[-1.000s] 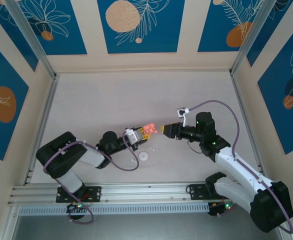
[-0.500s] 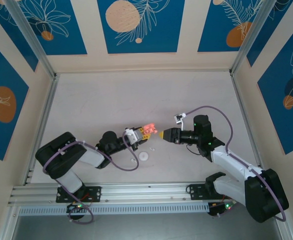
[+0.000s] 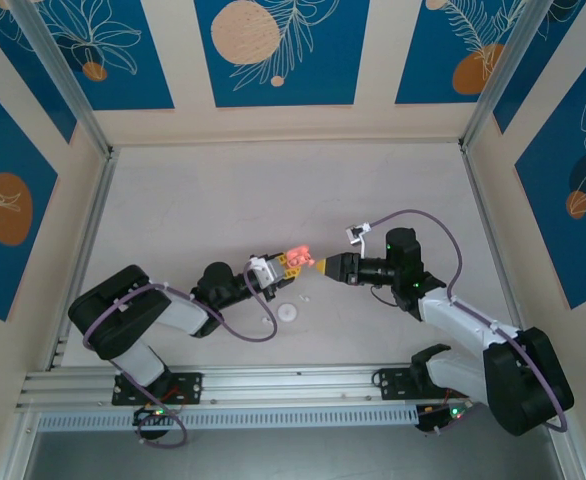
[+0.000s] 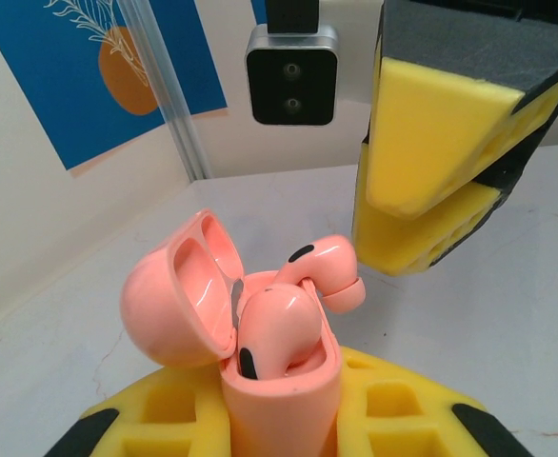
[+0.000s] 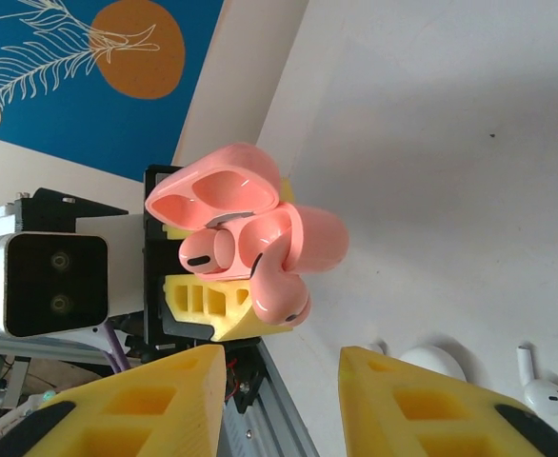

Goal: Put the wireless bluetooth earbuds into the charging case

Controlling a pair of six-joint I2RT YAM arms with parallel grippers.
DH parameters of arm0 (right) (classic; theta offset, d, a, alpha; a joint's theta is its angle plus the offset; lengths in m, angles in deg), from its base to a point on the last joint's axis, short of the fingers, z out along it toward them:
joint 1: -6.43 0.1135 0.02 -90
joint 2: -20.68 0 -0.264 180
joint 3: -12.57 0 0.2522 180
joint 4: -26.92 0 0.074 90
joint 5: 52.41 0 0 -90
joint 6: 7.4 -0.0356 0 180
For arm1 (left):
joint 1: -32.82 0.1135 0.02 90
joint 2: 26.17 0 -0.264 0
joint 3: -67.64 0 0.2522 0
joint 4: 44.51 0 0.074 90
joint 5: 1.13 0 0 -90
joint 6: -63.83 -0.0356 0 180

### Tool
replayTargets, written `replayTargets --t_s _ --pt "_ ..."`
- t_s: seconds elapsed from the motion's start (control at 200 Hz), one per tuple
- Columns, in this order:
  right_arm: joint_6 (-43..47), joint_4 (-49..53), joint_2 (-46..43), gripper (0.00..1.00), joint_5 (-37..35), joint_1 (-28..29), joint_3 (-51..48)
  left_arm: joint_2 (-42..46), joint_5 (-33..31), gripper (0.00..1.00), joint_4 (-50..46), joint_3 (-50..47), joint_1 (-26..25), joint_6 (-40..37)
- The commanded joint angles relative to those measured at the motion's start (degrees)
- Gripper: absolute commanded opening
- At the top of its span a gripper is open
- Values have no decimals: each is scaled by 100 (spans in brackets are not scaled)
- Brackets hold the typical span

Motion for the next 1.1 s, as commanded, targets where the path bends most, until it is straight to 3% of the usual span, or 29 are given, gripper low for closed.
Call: replayTargets --t_s 0.0,0.875,1.095 --pt "-51 -193 97 35 165 -1 148 134 50 15 214 48 -75 41" --pt "-152 -583 461 23 161 219 385 196 34 15 218 9 -76 0" --pt "-106 -481 509 24 51 241 418 182 -113 15 214 9 -77 -6"
